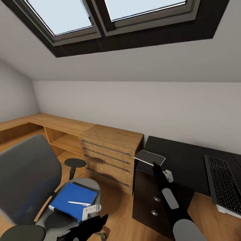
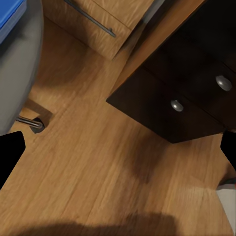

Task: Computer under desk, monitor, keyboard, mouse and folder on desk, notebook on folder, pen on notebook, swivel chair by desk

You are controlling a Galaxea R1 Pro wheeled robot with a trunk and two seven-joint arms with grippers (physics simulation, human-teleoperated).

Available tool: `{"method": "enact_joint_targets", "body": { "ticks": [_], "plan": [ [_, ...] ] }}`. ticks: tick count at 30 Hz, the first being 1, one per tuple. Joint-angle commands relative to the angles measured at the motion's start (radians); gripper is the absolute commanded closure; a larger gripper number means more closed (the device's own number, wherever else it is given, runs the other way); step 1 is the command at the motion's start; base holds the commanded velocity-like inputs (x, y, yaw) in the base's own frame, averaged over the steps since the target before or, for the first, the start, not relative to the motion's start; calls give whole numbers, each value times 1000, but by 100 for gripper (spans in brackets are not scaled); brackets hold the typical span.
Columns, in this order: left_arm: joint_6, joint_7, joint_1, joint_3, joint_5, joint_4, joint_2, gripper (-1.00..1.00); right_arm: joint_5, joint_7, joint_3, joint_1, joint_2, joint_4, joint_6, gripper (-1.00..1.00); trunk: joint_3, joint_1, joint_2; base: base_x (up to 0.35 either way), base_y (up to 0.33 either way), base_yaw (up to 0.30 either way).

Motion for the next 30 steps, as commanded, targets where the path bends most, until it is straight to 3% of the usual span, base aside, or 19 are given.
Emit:
{"method": "enact_joint_targets", "body": {
  "ticks": [1,8,15,30],
  "plan": [
    [5,0,0,-3,4,-1,0,-100,-16,7,-3,-1,1,1,1,100,-4,4,-8,0,0,0],
    [5,1,0,-32,3,-1,1,-100,-39,7,-4,-1,1,1,2,100,-26,31,-57,0,0,0],
    [5,1,0,-34,3,-1,1,-100,-51,7,-4,-1,1,1,2,100,-48,58,-106,0,0,0],
    [2,-4,0,-28,2,1,1,-100,-54,6,-2,1,4,7,2,100,-48,58,-106,-19,0,0]
  ]
}}
